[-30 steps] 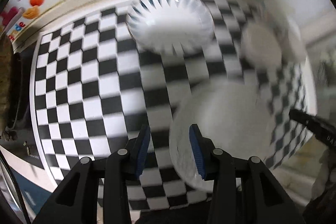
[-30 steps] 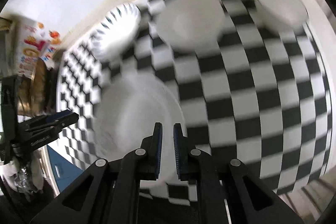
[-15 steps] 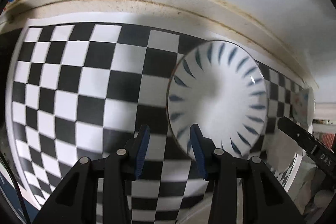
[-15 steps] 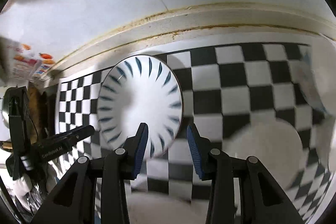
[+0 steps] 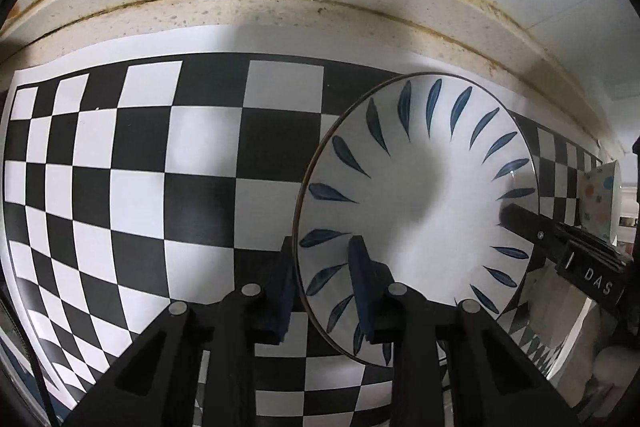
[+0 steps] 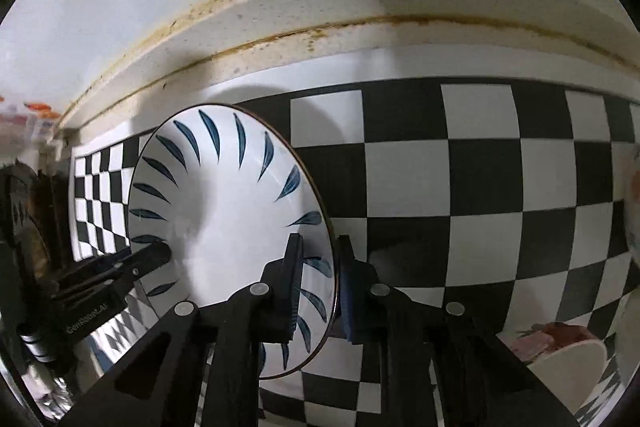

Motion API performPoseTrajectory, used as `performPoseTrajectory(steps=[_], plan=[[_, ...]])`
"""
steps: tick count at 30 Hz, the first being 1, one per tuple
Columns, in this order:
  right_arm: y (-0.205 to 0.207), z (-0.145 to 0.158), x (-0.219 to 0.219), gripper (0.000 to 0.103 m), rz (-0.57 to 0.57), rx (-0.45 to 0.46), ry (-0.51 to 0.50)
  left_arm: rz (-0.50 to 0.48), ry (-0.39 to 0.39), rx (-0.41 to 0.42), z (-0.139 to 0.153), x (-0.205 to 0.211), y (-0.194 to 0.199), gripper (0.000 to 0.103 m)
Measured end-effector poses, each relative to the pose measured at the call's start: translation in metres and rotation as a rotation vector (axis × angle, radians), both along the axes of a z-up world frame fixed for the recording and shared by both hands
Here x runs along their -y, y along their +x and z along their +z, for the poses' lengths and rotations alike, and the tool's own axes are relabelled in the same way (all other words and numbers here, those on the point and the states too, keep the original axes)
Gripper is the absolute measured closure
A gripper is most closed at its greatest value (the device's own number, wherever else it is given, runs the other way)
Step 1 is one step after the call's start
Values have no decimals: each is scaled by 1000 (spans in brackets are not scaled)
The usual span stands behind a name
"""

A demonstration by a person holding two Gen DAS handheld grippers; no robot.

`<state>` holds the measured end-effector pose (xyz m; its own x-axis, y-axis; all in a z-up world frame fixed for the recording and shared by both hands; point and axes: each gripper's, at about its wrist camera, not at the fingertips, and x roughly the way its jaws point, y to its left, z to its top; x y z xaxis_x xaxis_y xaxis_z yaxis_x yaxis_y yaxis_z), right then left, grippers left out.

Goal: Organize plates and bowls

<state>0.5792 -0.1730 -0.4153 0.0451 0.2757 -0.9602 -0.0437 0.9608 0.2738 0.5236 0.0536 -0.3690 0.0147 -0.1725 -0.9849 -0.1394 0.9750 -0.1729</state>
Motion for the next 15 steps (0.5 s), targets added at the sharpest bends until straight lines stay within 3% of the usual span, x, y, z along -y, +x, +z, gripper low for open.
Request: performPoseTrajectory(steps=[5, 15], plan=[[-13, 9, -2, 87, 39, 50, -5, 20, 19, 19, 12, 7, -24, 80], [-55, 62, 2, 91, 104, 171, 17, 81, 5, 113, 57, 13, -84, 80]])
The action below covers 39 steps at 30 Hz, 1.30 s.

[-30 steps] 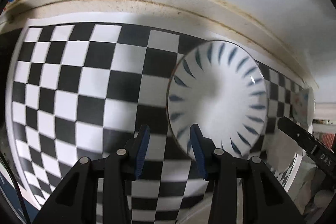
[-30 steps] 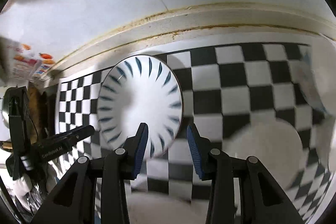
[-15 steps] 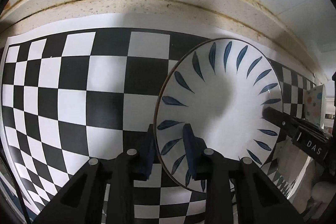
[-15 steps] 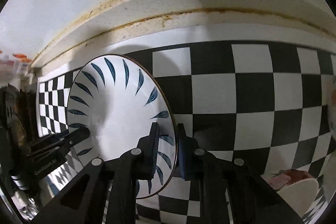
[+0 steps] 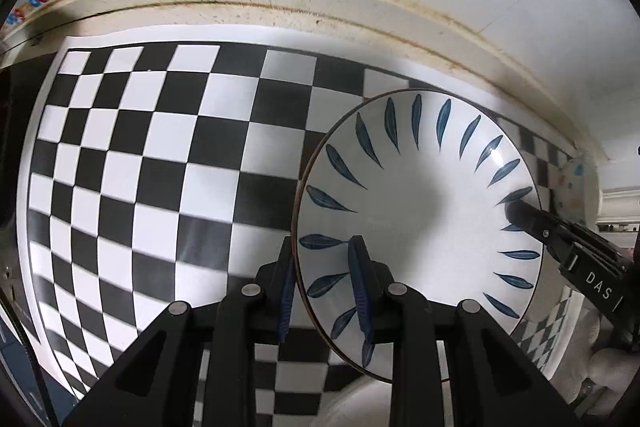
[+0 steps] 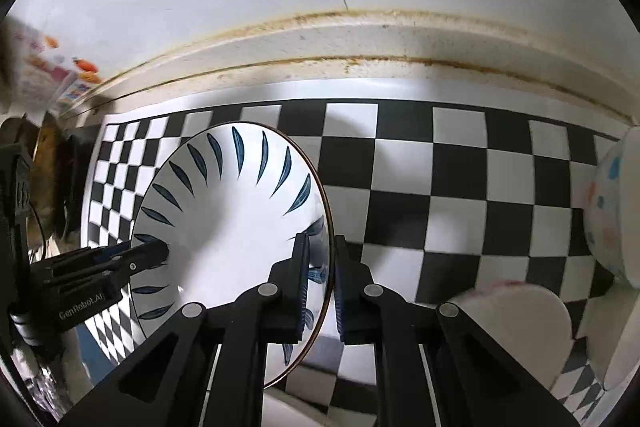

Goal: Organize plates and bowls

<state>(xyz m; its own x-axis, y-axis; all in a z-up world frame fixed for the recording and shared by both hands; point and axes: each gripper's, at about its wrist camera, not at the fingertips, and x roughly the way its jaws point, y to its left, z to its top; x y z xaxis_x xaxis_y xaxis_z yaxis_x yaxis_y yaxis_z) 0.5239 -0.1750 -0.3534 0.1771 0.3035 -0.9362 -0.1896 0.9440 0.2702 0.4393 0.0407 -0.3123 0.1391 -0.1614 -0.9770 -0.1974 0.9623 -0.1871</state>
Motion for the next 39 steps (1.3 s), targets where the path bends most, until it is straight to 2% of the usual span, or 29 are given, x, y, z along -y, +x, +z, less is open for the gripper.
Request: performPoseTrajectory(steps=[3, 8, 16, 28, 39], plan=[[-17, 19, 5, 91, 9, 33, 9, 8, -10, 30, 17, -2, 1, 80], [-50, 46, 16, 91, 10, 77, 26, 11, -28, 73, 41, 1, -24, 80], [-107, 74, 30, 91, -13, 132, 38, -21, -39, 105, 55, 12, -53, 80], [-171, 75, 41, 92, -57, 151, 53, -81, -28, 112, 68, 29, -94, 80], [-210, 58, 54, 92, -84, 126, 49, -117, -32, 77, 55, 43, -124, 80]])
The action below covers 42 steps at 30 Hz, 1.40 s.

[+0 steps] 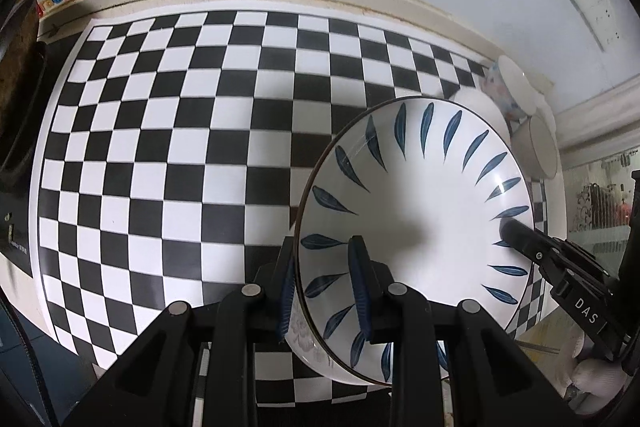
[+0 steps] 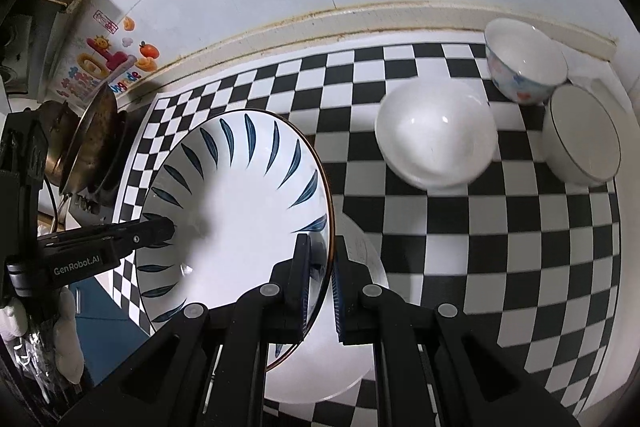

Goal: Organize plates and bowls

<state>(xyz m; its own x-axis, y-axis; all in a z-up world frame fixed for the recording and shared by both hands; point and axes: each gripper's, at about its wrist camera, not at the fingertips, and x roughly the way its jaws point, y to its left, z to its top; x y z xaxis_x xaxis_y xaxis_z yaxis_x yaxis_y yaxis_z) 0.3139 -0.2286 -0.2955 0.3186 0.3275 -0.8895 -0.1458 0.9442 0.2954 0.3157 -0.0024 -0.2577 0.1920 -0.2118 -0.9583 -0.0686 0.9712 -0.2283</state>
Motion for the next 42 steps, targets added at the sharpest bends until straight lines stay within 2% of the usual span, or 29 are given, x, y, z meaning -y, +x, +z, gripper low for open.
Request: performPoseTrajectory(steps=[19, 42], plan=[[-23, -61, 9, 92, -23, -114, 5, -19, 29, -97, -50, 12, -15, 80], [-23, -86, 12, 91, -45, -154, -19, -72, 97, -116, -75, 38, -12, 80]])
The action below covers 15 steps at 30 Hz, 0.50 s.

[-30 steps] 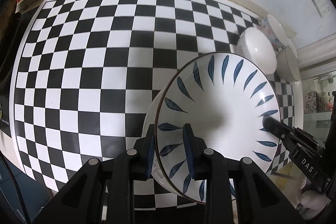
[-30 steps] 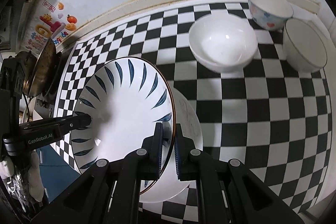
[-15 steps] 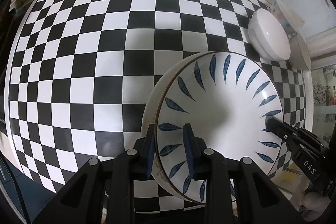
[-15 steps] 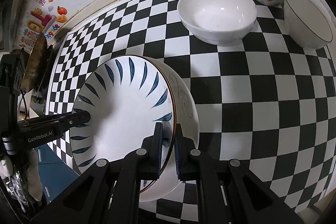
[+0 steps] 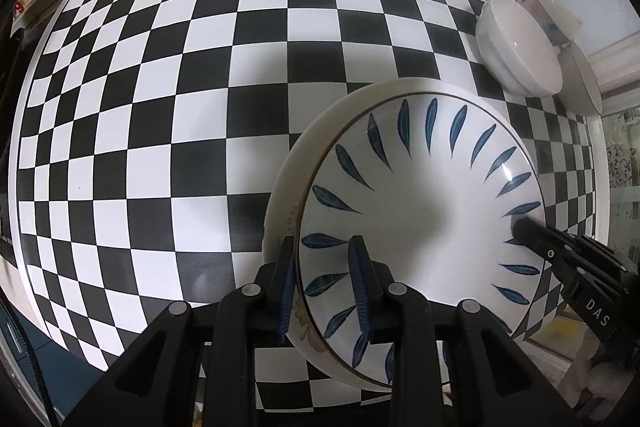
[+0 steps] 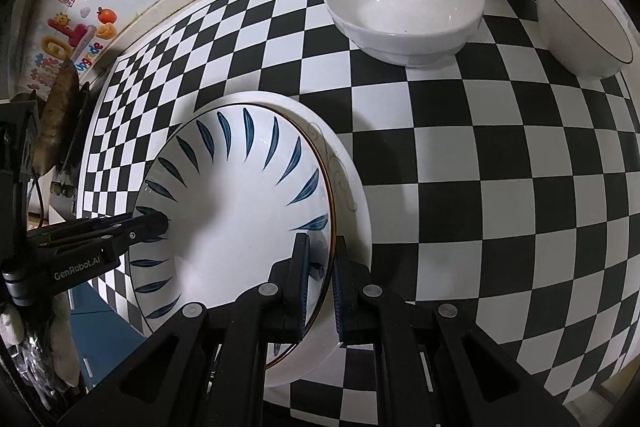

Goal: Organize plates and bowls

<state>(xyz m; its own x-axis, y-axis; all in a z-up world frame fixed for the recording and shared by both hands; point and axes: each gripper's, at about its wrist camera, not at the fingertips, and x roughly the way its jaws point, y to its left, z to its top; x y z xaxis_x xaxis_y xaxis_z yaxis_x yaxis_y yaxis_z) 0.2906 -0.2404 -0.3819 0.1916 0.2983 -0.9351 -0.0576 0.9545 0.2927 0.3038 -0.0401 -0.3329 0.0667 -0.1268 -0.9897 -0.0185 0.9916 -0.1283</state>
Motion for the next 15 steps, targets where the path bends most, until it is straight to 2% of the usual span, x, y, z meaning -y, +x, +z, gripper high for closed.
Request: performPoseTrajectory(steps=[6, 15], plan=[[1, 1, 1, 90, -3, -5, -4, -1, 10, 2, -2, 4, -2, 80], [-1, 1, 0, 82, -23, -25, 0, 20, 17, -3, -3, 6, -7, 79]])
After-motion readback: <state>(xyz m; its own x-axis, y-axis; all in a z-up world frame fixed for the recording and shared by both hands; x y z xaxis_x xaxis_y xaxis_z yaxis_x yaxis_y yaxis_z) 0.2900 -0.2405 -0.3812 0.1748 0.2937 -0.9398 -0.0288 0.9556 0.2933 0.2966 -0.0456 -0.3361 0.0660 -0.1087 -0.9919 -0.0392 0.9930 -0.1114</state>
